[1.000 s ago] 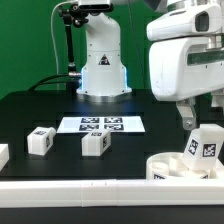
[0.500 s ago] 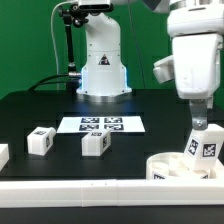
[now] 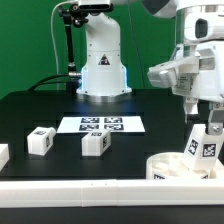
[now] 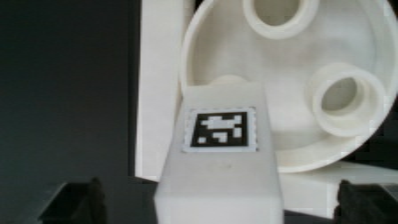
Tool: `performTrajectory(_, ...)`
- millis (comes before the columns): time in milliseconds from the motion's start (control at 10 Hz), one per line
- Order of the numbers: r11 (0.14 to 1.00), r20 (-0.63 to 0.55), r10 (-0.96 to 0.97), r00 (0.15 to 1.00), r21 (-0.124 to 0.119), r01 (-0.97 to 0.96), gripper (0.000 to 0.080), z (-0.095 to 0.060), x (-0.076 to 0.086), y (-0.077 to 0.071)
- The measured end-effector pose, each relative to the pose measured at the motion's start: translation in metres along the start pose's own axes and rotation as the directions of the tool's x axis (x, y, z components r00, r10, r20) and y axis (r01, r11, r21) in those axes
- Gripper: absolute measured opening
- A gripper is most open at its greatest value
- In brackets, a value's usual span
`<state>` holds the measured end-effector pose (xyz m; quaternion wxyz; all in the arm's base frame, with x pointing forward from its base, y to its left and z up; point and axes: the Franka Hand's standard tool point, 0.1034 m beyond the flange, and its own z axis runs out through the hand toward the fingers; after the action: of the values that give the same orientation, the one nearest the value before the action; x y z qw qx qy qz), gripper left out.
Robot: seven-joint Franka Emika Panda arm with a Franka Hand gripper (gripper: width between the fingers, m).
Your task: Assemble stool
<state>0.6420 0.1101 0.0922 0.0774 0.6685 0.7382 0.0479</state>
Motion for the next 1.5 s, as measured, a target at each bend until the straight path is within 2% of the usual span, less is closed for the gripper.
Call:
performTrajectory(200, 1.000, 0.001, 0.008, 1.000, 0.007, -0.008, 0.0649, 0.0047, -0.0017, -0.0022)
performTrajectory(300, 1.000, 0.001, 0.009, 1.000, 0.009, -0.009, 0.0623, 0.0056, -0.0023, -0.0027)
performTrajectory(400, 1.000, 0.001, 0.009, 1.000, 0.009, -0.009, 0.0489, 0.0056, -0.0025, -0.0027)
performTrajectory(500, 1.000, 0.001, 0.010, 1.000, 0.009, -0.010, 0.0489, 0.0057, -0.0028, -0.0027)
performTrajectory(600, 1.000, 0.002, 0.010, 1.000, 0.009, -0.010, 0.0342, 0.0057, -0.0030, -0.0028)
performTrajectory(900, 0.998, 0.002, 0.059, 0.998, 0.009, -0.059, 0.0339, 0.0057, -0.0032, -0.0027)
performTrajectory(1000, 0.991, 0.002, 0.135, 0.991, 0.014, -0.135, 0.0339, 0.0057, -0.0030, -0.0032)
performTrajectory(1100, 0.963, 0.011, 0.266, 0.964, 0.033, -0.266, 0.0339, 0.0057, -0.0034, -0.0048)
performTrajectory(1200, 0.926, 0.019, 0.375, 0.927, 0.042, -0.375, 0.0339, 0.0058, -0.0033, -0.0051)
performTrajectory(1500, 0.777, 0.042, 0.623, 0.781, 0.080, -0.625, 0.0340, 0.0062, -0.0067, -0.0087)
